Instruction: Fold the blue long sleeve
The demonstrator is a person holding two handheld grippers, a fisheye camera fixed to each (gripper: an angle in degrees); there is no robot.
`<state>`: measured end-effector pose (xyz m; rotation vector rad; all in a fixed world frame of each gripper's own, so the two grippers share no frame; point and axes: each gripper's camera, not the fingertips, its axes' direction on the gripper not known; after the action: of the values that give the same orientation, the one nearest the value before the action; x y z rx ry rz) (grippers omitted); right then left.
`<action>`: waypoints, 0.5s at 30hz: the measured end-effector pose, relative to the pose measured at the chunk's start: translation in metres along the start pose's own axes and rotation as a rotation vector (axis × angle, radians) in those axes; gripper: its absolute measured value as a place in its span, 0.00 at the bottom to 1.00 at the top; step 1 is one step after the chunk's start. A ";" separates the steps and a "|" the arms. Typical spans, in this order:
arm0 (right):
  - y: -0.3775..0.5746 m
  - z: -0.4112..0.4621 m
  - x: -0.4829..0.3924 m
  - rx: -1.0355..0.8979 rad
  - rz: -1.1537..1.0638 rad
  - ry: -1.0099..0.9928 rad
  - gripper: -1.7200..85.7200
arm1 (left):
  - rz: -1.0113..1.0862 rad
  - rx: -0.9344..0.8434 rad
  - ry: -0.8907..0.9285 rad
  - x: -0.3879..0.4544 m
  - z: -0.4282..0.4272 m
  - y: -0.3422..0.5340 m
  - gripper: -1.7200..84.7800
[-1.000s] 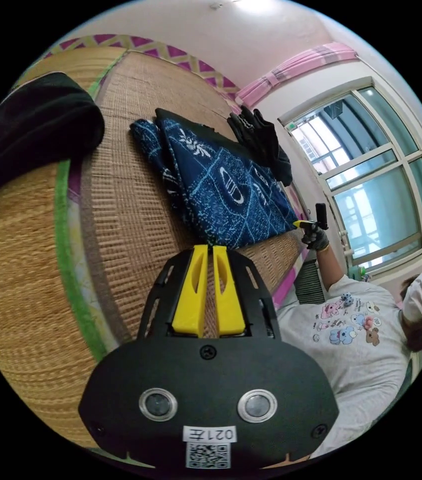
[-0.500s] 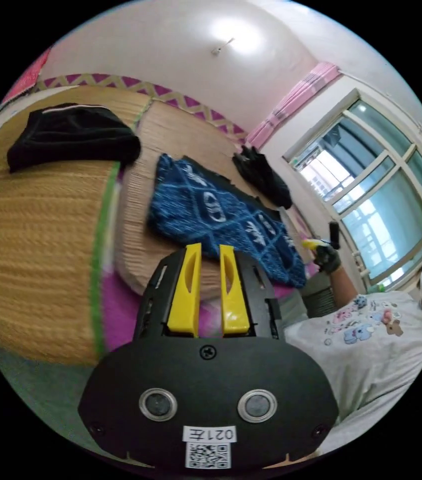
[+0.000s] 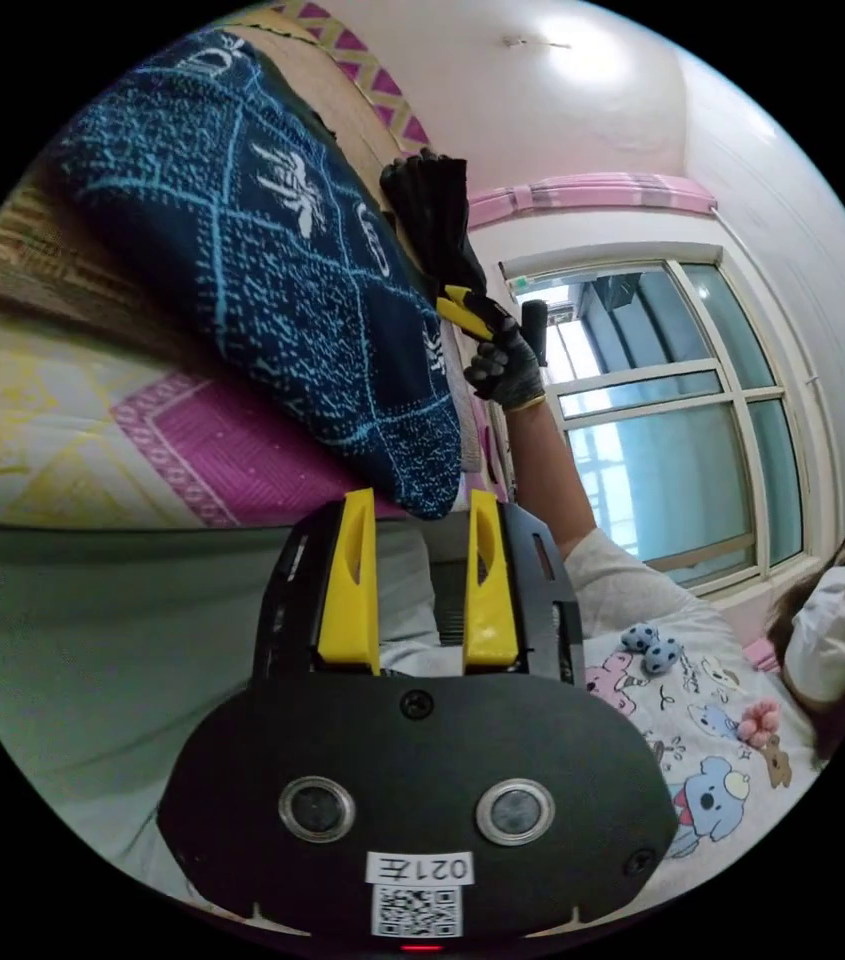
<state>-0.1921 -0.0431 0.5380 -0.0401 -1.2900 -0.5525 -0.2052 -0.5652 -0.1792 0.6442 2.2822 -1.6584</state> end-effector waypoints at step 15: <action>-0.059 0.065 0.041 -0.159 0.014 -0.261 0.16 | -0.102 -0.114 0.123 0.020 0.002 -0.006 0.14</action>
<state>-0.2673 -0.0879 0.5789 -0.2611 -1.4952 -0.6524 -0.2261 -0.5646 -0.1836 0.6290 2.5147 -1.5580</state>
